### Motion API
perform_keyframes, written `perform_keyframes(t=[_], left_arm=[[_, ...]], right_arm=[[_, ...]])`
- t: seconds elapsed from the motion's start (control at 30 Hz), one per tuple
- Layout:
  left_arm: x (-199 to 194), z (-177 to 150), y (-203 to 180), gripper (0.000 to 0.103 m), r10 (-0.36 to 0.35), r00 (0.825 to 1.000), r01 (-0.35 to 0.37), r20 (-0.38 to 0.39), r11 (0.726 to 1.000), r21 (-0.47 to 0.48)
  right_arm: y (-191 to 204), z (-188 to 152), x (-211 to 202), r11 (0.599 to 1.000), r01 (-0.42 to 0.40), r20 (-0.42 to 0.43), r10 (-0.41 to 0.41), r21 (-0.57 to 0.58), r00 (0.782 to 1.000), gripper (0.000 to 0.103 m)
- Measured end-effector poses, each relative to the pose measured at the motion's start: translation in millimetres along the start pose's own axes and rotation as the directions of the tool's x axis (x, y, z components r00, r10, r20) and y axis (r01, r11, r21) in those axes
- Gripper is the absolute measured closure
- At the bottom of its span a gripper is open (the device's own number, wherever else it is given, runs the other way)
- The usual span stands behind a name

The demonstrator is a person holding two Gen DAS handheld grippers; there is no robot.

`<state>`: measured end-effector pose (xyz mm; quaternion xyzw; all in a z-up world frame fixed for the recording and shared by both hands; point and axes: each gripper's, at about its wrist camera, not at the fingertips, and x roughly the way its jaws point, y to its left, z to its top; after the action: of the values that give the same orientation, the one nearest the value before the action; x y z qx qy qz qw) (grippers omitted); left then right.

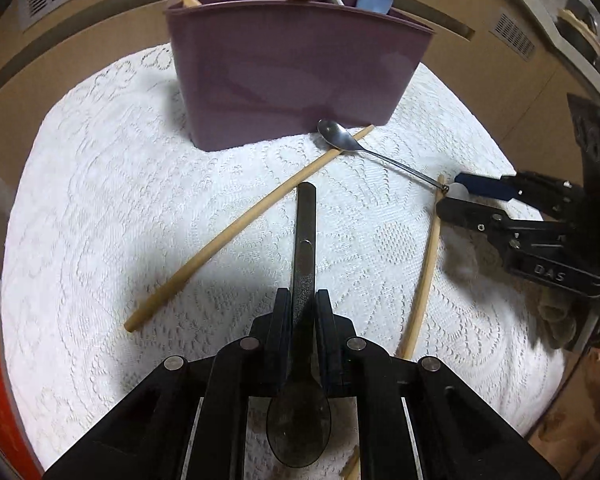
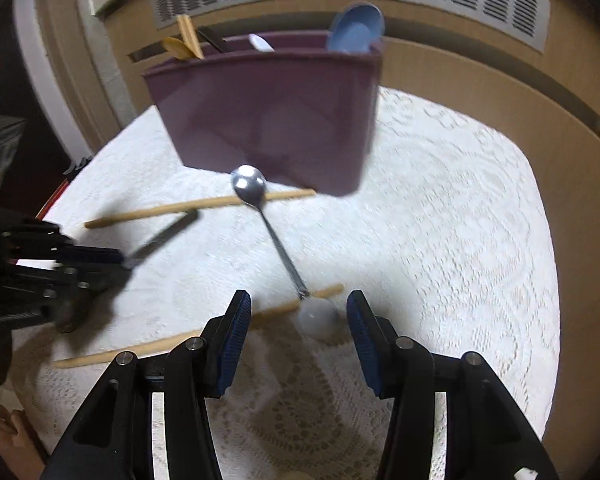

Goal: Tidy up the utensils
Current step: 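Grasp the dark brown spoon with the left gripper while the right grasps the white-ball steel spoon, then lift both spoons, lower them into the caddy and open both grippers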

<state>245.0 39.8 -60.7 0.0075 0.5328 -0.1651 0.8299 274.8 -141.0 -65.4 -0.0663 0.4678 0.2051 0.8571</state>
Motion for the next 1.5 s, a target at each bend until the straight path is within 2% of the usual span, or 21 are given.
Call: perform_keyframes(t=[0.03,0.1,0.37,0.53,0.63,0.8,0.93,1.07,1.13,1.2,1.23,1.3,1.33,1.43,1.47,1.5], left_arm=[[0.4,0.3,0.4,0.090,0.000,1.000,0.000,-0.001,1.000,-0.002],[3.8,3.1,-1.4,0.090,0.000,1.000,-0.001,-0.009,1.000,-0.007],[13.1,18.6,-10.1,0.089,0.019,1.000,-0.019,-0.023,1.000,-0.009],[15.5,22.8,-16.4,0.090,0.058,0.998,-0.058,0.009,0.998,-0.009],[6.2,14.1,-20.8,0.091,0.047,0.998,-0.046,0.046,0.999,-0.027],[-38.4,-10.1,-34.1,0.091,0.005,0.990,-0.002,0.142,1.000,-0.020],[-73.3,-20.7,-42.9,0.091,-0.012,0.973,0.019,0.231,0.999,-0.027],[-116.0,-18.6,-49.8,0.091,-0.010,0.947,0.011,0.322,1.000,-0.003],[-137.5,-12.0,-54.6,0.091,-0.009,0.927,0.002,0.376,1.000,0.018],[-159.9,-4.6,-61.4,0.091,-0.012,0.900,-0.003,0.436,0.999,0.033],[-168.5,1.8,-61.6,0.091,-0.013,0.884,-0.006,0.467,0.999,0.038],[-193.7,15.8,-62.7,0.091,-0.020,0.842,-0.004,0.540,0.999,0.044],[-208.9,24.6,-61.7,0.091,-0.027,0.811,0.004,0.584,0.999,0.040],[-241.3,44.6,-58.4,0.091,-0.069,0.720,0.042,0.691,0.998,0.055],[-252.8,50.5,-56.8,0.091,-0.085,0.684,0.058,0.725,0.996,0.061],[-262.8,56.9,-55.1,0.091,-0.098,0.650,0.072,0.753,0.995,0.067]], right_arm=[[-1.0,-0.9,0.8,1.000,0.005,-0.004,-0.005,0.002,1.000,0.064],[-0.1,-1.7,-1.4,1.000,0.014,-0.004,-0.014,-0.005,1.000,0.082],[5.2,0.3,-46.6,0.999,0.053,0.099,-0.051,-0.014,0.994,0.082],[11.7,2.2,-84.4,0.998,0.067,0.184,-0.063,-0.016,0.981,0.082],[15.2,2.7,-113.7,0.996,0.087,0.245,-0.081,-0.015,0.966,0.082],[24.0,-5.4,-155.3,0.991,0.133,0.313,-0.117,-0.029,0.943,0.082],[30.5,-10.9,-175.8,0.987,0.156,0.335,-0.134,-0.040,0.933,0.082],[37.0,-10.7,-192.4,0.984,0.169,0.360,-0.137,-0.060,0.923,0.082],[41.3,-9.4,-203.4,0.981,0.178,0.381,-0.138,-0.072,0.914,0.082],[45.1,-1.8,-218.2,0.979,0.187,0.418,-0.137,-0.082,0.898,0.082],[46.9,3.1,-226.9,0.978,0.193,0.438,-0.137,-0.086,0.889,0.082],[49.5,14.8,-241.2,0.973,0.212,0.479,-0.144,-0.092,0.866,0.082],[51.2,21.1,-248.1,0.970,0.226,0.500,-0.151,-0.093,0.853,0.082],[55.5,44.0,-270.9,0.956,0.280,0.584,-0.181,-0.083,0.791,0.082],[56.6,54.0,-280.0,0.953,0.294,0.616,-0.187,-0.075,0.765,0.082],[56.6,59.6,-284.6,0.952,0.299,0.630,-0.190,-0.070,0.753,0.082]])
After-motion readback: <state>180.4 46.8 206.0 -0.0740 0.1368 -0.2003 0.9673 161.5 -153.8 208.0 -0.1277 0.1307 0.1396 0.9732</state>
